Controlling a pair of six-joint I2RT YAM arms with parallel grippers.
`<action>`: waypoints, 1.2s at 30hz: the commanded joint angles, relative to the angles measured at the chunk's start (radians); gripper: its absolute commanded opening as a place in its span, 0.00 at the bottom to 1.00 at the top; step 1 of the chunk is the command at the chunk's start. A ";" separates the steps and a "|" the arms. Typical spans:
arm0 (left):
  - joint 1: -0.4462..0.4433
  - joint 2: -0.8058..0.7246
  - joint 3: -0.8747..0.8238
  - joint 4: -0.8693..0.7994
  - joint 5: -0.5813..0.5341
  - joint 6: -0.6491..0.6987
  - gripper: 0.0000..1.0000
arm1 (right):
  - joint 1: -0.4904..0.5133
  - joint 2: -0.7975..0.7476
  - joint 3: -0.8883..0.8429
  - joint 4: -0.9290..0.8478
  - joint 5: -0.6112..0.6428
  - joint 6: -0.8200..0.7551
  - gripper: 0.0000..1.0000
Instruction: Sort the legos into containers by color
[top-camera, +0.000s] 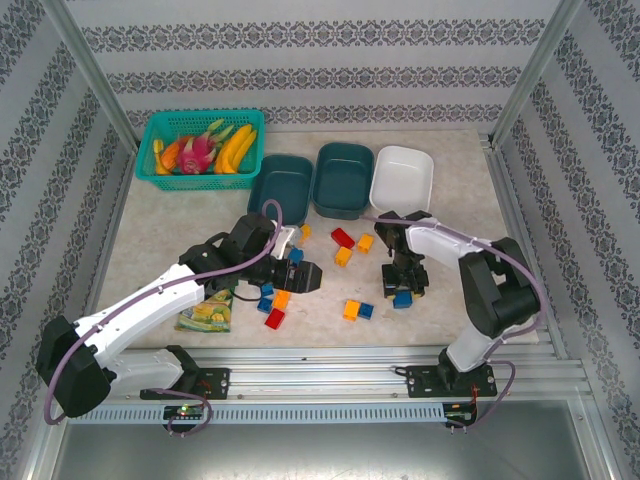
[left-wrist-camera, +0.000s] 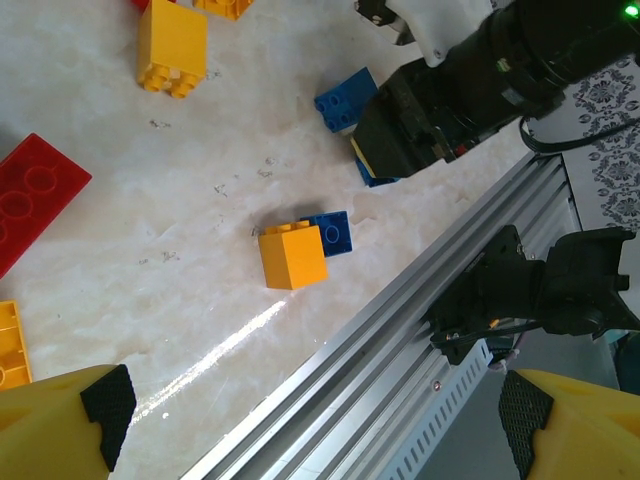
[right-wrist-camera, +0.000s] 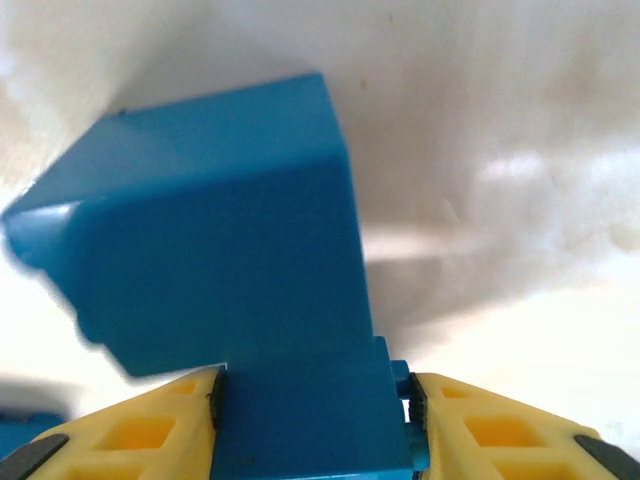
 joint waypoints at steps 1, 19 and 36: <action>-0.015 -0.012 0.052 0.034 -0.010 -0.022 0.96 | 0.022 -0.127 0.007 -0.085 0.023 0.056 0.36; 0.143 0.337 0.546 0.048 -0.065 -0.093 0.98 | -0.234 0.243 0.777 -0.054 0.079 0.021 0.32; 0.210 0.568 0.670 0.094 -0.054 -0.140 0.97 | -0.301 0.808 1.259 -0.137 0.013 0.076 0.38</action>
